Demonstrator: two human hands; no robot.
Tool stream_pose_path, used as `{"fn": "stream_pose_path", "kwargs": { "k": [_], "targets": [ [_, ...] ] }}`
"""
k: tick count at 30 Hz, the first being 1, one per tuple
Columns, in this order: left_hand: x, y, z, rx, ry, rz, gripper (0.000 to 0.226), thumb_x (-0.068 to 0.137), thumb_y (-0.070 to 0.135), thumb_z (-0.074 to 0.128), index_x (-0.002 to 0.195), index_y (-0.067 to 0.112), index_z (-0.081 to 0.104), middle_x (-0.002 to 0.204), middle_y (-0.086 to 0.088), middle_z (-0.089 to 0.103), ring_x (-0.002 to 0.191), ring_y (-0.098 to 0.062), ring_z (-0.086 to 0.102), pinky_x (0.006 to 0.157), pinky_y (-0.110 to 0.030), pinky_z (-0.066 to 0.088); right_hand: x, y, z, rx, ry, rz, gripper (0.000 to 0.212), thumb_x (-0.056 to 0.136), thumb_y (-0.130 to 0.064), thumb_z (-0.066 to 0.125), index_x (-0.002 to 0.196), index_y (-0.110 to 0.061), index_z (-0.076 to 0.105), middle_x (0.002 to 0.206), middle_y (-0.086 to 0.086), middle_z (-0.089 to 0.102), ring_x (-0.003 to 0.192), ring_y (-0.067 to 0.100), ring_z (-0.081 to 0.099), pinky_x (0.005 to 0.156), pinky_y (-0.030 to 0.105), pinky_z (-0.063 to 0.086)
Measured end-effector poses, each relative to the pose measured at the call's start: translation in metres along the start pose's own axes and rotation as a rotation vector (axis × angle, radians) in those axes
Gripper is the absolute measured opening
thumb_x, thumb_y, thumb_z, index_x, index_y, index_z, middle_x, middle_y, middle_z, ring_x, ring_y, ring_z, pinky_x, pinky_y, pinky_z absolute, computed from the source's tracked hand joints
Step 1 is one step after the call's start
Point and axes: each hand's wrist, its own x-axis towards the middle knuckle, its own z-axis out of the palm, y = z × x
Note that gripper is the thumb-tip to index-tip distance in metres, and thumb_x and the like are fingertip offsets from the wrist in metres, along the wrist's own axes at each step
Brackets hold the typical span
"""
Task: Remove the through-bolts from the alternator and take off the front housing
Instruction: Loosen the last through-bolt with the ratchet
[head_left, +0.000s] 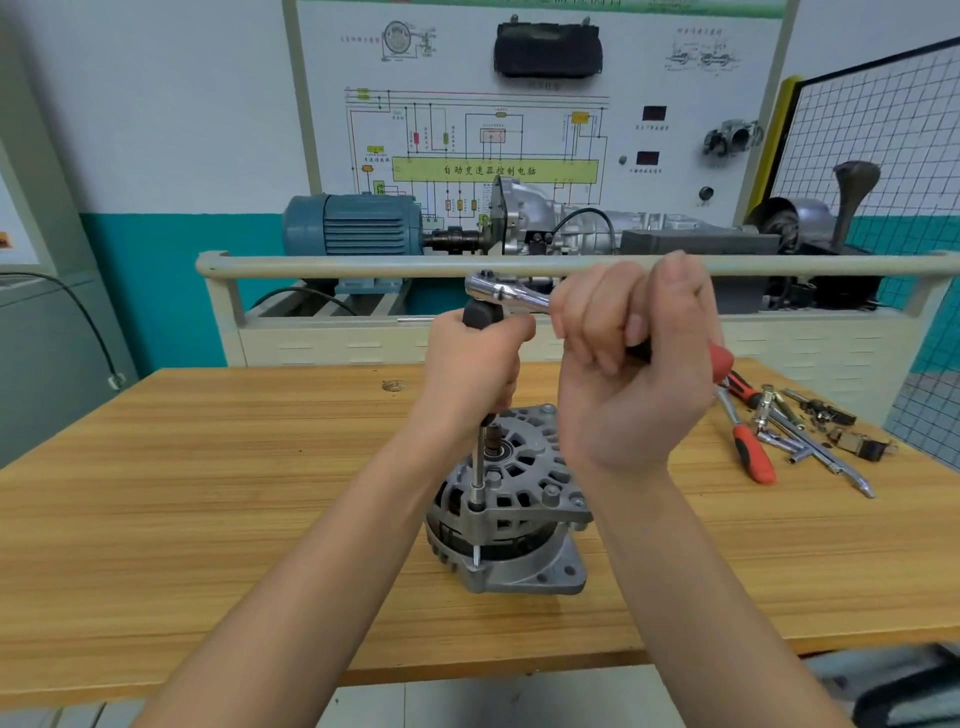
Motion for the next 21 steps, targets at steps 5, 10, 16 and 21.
{"fn": "stream_pose_path", "kwargs": {
  "k": [5, 10, 16, 21],
  "targets": [
    [0.001, -0.002, -0.002, -0.002, 0.033, 0.019, 0.045, 0.085, 0.000, 0.054, 0.053, 0.019, 0.029, 0.040, 0.005, 0.023, 0.034, -0.012, 0.016, 0.039, -0.016, 0.017, 0.010, 0.003, -0.006, 0.126, 0.030, 0.113, 0.044, 0.091, -0.008, 0.033, 0.049, -0.015, 0.041, 0.038, -0.006, 0.033, 0.038, 0.011, 0.026, 0.047, 0.028, 0.027],
    [0.002, -0.001, -0.013, -0.062, -0.166, 0.018, 0.041, 0.081, -0.001, 0.060, 0.054, 0.016, 0.035, 0.042, 0.002, 0.026, 0.037, -0.014, 0.020, 0.040, -0.020, 0.019, 0.032, 0.013, -0.032, 0.480, 0.201, 0.435, 0.043, 0.088, -0.015, 0.040, 0.044, -0.015, 0.040, 0.035, -0.005, 0.029, 0.035, 0.011, 0.023, 0.042, 0.023, 0.027],
    [0.007, 0.007, -0.020, -0.131, -0.528, -0.176, 0.039, 0.077, 0.017, 0.056, 0.043, 0.018, 0.036, 0.034, 0.006, 0.025, 0.028, -0.006, 0.018, 0.037, -0.021, 0.012, 0.045, 0.034, -0.044, 0.797, 0.427, 0.635, 0.045, 0.088, -0.015, 0.042, 0.043, -0.015, 0.033, 0.034, -0.005, 0.026, 0.030, 0.011, 0.025, 0.038, 0.020, 0.026],
    [0.005, 0.001, -0.019, -0.100, -0.360, -0.131, 0.054, 0.089, 0.009, 0.048, 0.040, 0.022, 0.030, 0.034, 0.008, 0.021, 0.028, -0.007, 0.014, 0.036, -0.015, 0.013, 0.035, 0.019, -0.031, 0.568, 0.330, 0.478, 0.045, 0.089, -0.015, 0.041, 0.045, -0.016, 0.038, 0.035, -0.005, 0.028, 0.034, 0.010, 0.026, 0.041, 0.023, 0.026]
  ]
}}
